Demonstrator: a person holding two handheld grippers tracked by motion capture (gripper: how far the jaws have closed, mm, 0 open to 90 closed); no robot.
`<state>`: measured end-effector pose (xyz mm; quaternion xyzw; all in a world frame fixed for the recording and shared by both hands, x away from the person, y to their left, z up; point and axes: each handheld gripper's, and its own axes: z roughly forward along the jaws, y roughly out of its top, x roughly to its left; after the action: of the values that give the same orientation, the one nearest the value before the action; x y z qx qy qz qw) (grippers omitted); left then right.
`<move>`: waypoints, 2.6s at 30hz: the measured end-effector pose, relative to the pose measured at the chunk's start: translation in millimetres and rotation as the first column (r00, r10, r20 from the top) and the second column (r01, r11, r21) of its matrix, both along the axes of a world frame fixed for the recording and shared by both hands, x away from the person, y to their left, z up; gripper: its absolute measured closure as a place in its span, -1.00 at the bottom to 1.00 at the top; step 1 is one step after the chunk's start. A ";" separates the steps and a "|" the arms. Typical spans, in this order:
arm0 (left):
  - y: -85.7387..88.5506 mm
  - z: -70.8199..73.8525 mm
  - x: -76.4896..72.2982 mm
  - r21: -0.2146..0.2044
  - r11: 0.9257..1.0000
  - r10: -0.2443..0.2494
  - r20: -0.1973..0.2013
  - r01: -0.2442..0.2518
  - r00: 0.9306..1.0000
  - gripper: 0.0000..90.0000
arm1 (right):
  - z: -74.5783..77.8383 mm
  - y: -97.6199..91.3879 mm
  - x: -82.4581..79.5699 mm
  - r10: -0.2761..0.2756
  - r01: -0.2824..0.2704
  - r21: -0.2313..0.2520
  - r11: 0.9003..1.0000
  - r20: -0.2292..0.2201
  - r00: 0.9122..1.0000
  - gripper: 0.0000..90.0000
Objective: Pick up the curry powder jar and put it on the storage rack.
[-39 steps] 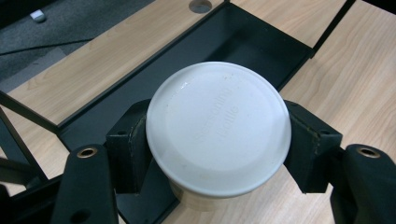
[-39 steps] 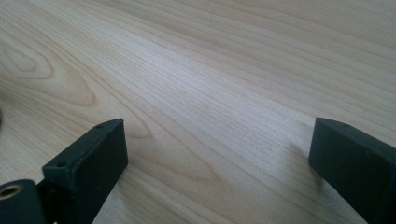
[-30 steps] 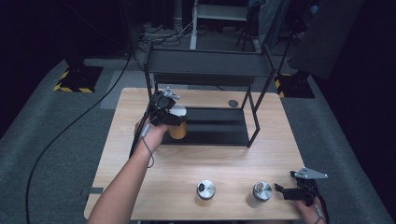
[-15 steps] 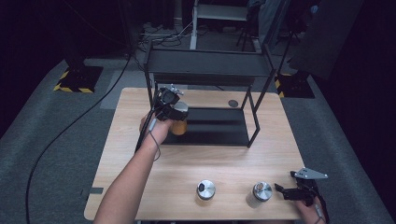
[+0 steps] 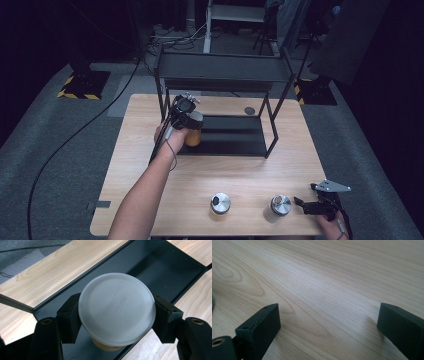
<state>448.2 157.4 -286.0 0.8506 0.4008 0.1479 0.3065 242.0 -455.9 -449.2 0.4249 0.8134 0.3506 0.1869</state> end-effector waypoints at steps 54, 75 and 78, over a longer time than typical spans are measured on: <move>20.5 5.3 -27.6 -0.057 0.998 0.027 0.017 -0.026 0.999 -0.62 | -0.1 -0.4 0.2 0.010 -0.010 0.001 1.000 0.000 1.000 -0.89; 68.5 1.7 -103.7 -0.092 0.995 0.044 0.064 -0.038 0.997 -0.65 | -0.1 -1.0 1.1 0.021 -0.021 0.000 1.000 0.000 1.000 -0.89; 77.1 -1.8 -115.9 -0.099 0.994 0.044 0.075 -0.036 0.996 -0.65 | 0.0 -1.0 1.2 0.021 -0.021 0.001 1.000 0.000 1.000 -0.89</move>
<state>332.3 234.5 -287.8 0.8202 0.4124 0.1671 0.3597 243.3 -456.9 -449.2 0.4163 0.8178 0.3527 0.1830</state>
